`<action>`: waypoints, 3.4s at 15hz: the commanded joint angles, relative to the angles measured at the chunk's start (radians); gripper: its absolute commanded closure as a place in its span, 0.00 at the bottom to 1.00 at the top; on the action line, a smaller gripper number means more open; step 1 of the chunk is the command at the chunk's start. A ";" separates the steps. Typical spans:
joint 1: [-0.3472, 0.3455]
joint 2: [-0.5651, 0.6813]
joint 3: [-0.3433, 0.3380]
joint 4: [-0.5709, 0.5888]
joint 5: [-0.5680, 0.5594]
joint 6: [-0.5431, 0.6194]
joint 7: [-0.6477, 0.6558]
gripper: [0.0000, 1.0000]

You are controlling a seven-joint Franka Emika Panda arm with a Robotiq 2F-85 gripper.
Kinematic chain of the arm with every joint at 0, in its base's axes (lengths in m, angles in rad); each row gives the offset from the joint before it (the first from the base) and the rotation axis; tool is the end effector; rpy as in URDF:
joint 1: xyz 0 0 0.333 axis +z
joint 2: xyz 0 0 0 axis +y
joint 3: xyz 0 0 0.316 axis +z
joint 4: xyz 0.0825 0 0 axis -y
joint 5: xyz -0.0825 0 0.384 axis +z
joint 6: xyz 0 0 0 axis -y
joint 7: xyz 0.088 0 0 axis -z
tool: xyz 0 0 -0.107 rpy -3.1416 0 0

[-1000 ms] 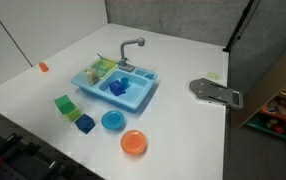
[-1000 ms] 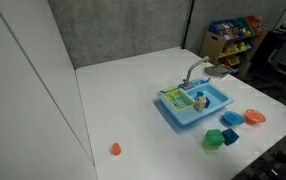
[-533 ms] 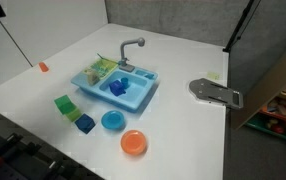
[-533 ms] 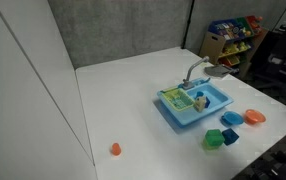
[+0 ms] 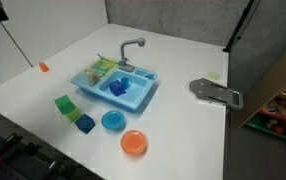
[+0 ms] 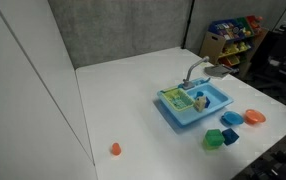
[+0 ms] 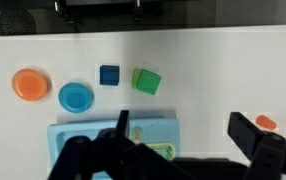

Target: Pick up the blue block from the sink and put it on the blue block on the table

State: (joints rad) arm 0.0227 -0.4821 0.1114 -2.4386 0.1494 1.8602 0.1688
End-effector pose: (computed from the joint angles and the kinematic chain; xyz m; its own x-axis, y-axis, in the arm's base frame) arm 0.3863 0.0658 0.4673 0.9891 -0.0949 -0.1124 -0.1030 -0.9923 -0.0687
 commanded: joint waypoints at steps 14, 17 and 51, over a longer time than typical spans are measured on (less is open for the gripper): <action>-0.025 0.202 -0.154 0.060 0.015 0.189 -0.165 0.00; -0.029 0.258 -0.165 0.108 0.020 0.197 -0.170 0.00; -0.071 0.840 -0.218 0.403 0.014 0.371 0.179 0.00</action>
State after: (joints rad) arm -0.0464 0.3582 -0.1088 -2.0369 0.1642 2.2327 0.3475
